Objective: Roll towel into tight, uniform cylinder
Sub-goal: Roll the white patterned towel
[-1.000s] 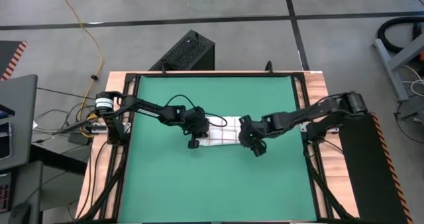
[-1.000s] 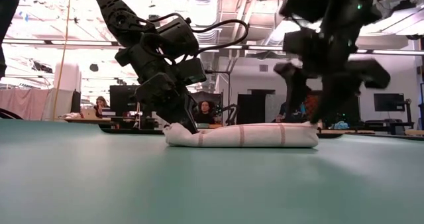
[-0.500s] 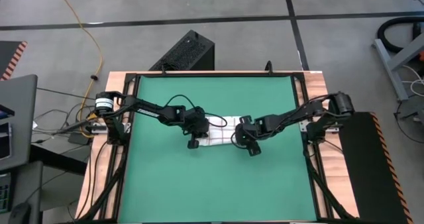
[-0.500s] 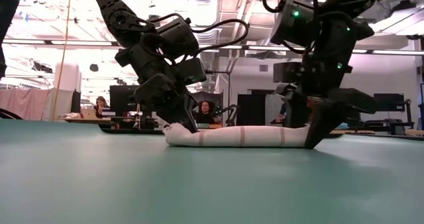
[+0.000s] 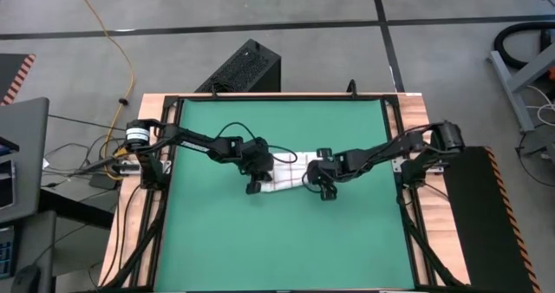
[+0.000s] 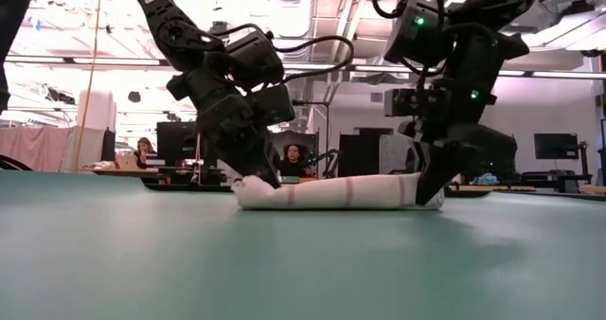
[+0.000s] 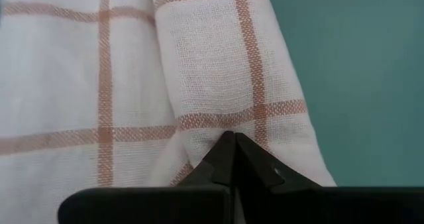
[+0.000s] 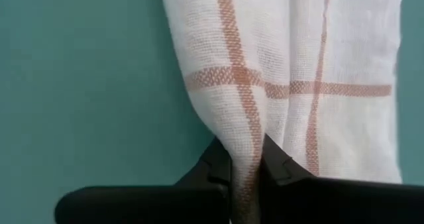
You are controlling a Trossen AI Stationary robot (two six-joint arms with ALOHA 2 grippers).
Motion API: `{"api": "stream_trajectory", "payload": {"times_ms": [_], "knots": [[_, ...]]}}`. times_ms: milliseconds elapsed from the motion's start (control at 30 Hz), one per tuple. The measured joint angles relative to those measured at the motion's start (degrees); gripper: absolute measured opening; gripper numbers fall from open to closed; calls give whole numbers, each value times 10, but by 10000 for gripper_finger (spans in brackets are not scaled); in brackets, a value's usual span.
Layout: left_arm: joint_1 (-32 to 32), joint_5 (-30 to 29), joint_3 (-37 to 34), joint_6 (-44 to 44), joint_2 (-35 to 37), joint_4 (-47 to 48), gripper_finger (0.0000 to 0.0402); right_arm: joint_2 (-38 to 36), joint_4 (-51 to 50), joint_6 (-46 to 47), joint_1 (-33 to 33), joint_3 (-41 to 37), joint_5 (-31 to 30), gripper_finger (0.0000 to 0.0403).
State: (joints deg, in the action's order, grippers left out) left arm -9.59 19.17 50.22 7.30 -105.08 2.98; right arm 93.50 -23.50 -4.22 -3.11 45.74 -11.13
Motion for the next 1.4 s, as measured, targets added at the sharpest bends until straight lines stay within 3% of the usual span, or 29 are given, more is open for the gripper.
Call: {"api": "stream_trajectory", "payload": {"times_ms": [167,433,567,800,1100,1233,1400], "knots": [[6,62,0,-74,-1,0,0,-11,-8,34,26,0,133,36],[41,77,0,-128,-1,-2,0,-6,-10,135,121,-1,380,36],[51,98,0,-158,-1,-6,0,-5,-14,164,168,-3,468,36],[52,162,-1,-222,-2,-25,0,13,-37,174,210,-2,499,36],[31,337,-4,-292,3,-9,0,84,-40,184,201,-1,571,36],[31,295,-3,-272,57,10,0,89,-32,187,204,-1,570,36],[51,128,6,-217,137,15,0,87,-27,193,212,-1,579,36]]}}
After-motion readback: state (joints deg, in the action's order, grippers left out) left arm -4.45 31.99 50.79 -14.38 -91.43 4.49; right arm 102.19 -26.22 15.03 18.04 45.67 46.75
